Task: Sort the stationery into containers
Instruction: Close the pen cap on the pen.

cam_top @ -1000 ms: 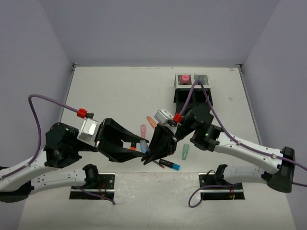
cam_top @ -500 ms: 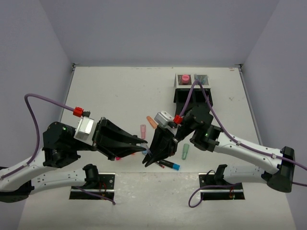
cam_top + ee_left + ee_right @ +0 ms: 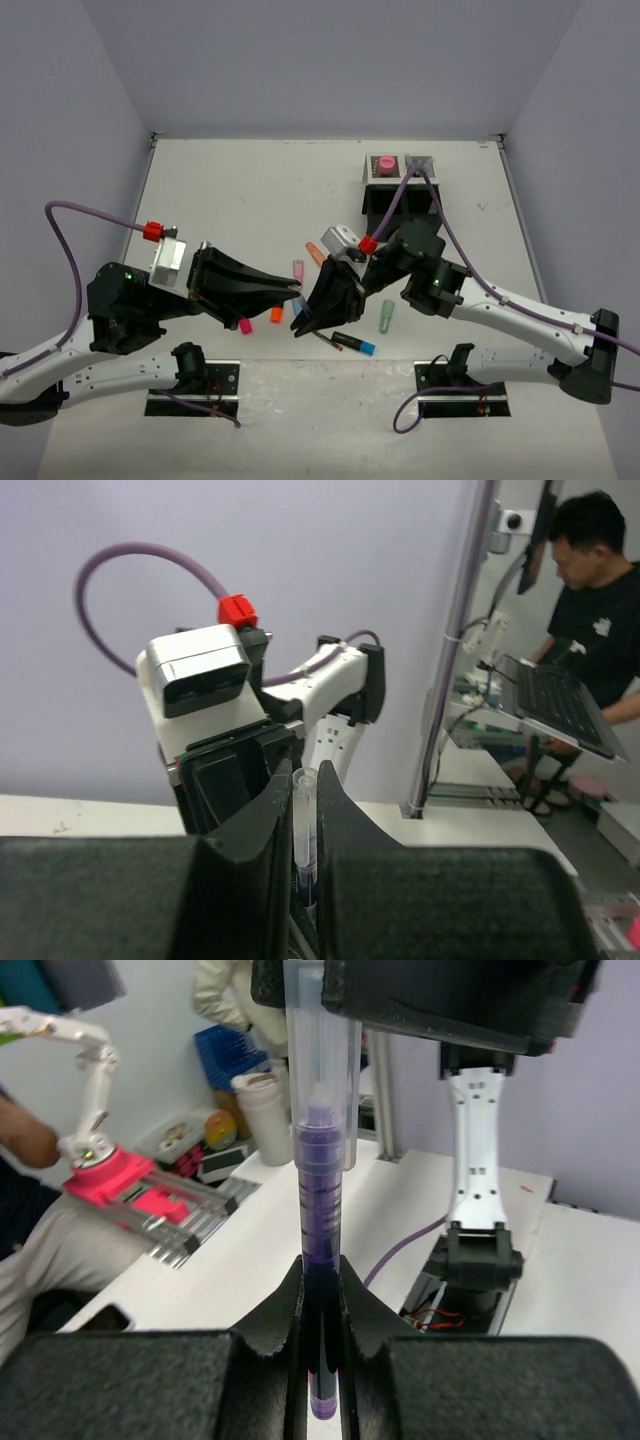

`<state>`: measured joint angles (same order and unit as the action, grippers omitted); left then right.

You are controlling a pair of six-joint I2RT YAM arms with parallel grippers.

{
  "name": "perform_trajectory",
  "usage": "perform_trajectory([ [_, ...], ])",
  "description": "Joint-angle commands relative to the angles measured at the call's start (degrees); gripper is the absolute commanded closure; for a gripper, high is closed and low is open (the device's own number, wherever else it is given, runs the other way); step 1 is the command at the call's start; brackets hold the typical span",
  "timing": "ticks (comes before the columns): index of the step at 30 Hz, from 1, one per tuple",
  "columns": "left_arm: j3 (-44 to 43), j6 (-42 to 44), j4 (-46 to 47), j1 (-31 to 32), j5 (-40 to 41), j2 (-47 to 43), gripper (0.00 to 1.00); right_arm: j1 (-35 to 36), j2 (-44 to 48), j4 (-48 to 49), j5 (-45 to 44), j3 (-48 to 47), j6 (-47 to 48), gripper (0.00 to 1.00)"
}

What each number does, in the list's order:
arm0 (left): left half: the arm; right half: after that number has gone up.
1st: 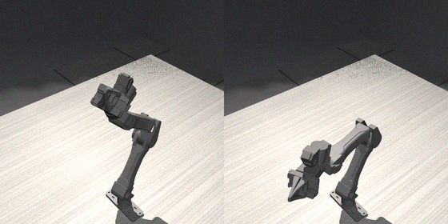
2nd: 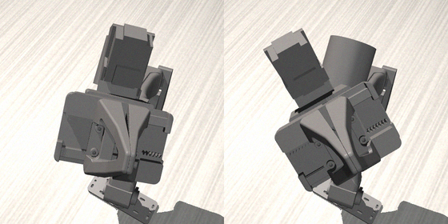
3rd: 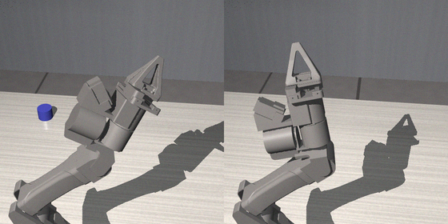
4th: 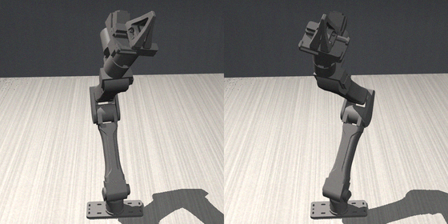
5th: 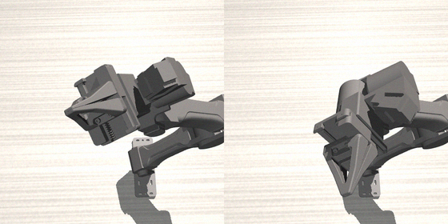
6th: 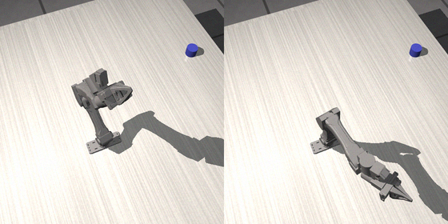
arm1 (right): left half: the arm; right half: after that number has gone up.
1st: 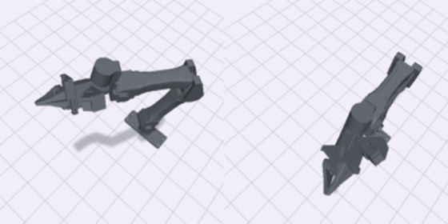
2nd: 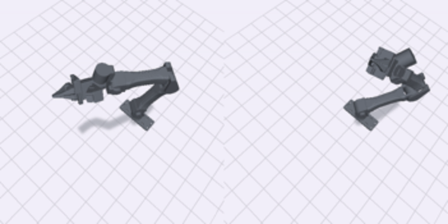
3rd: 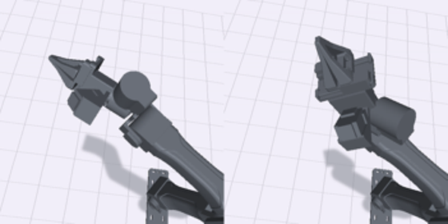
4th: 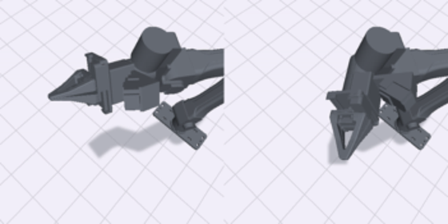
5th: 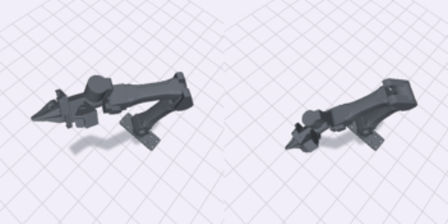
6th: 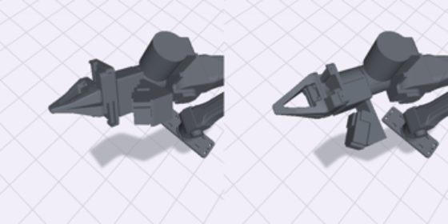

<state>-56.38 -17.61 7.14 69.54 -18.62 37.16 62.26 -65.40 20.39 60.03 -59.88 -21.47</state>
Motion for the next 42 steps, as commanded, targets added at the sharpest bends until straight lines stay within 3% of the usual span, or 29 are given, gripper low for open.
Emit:
perform_trajectory([
  [1,2.24,-3.89,-4.26,0.16,12.21,-0.54,1.00,-0.03,3.59,-5.01,-16.56,-3.58,4.30,1.00],
  [7,1.50,-5.80,-10.58,0.16,24.39,-1.24,1.00,-0.03,5.79,-5.20,-33.99,-1.00,3.10,1.00],
  [13,0.83,-4.71,-13.02,0.16,28.28,-0.95,1.00,-0.03,4.71,-8.42,-41.98,-2.90,1.84,1.00],
  [25,5.13,0.72,-8.53,0.16,28.78,0.55,1.00,-0.03,3.09,-11.31,-49.32,-8.97,0.58,1.00],
  [34,9.36,-2.51,-2.33,0.16,23.99,4.26,1.00,-0.16,-2.64,-18.29,-51.02,-22.61,5.73,1.00],
  [42,12.69,-4.07,-3.05,0.16,27.98,1.83,1.00,-0.30,-1.36,-15.12,-53.30,-17.53,5.79,1.00],
])
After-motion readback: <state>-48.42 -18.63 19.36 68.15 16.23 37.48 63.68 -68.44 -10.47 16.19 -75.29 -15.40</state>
